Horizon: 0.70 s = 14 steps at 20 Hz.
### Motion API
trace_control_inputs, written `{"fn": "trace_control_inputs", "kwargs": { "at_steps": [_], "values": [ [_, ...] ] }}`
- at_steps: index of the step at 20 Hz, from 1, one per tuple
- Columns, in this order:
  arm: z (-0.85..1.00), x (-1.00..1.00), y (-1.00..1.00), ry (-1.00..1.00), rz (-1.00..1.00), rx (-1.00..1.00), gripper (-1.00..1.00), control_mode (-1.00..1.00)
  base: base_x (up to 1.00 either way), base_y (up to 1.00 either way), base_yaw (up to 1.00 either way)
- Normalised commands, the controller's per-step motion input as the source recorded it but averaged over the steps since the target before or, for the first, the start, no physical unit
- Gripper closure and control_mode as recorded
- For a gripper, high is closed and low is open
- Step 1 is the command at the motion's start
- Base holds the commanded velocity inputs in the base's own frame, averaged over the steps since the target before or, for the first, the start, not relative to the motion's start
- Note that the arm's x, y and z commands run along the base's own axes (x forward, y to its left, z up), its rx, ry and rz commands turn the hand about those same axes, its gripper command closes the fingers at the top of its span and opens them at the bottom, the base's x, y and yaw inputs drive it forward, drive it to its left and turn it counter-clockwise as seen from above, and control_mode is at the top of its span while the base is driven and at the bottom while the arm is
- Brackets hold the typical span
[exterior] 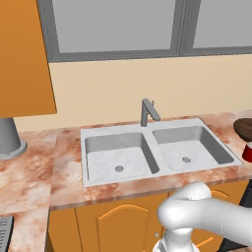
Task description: Pick the mug and place it in the sink. Pick the bowl and place it in the open cabinet and then close the cabinet.
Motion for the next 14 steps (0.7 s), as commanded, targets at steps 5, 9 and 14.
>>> {"fn": "trace_control_inputs", "kwargs": {
  "at_steps": [5, 9, 14],
  "values": [
    [-0.04, 0.10, 0.00, 0.00, 0.00, 0.00, -1.00, -1.00, 0.00, 0.00, 0.00],
    [-0.12, 0.03, -0.01, -0.01, 0.00, 0.00, -1.00, -1.00, 0.00, 0.00, 0.00],
    [-0.14, 0.13, -0.01, 0.00, 0.00, 0.00, -1.00, -1.00, 0.00, 0.00, 0.00]
  ]
}}
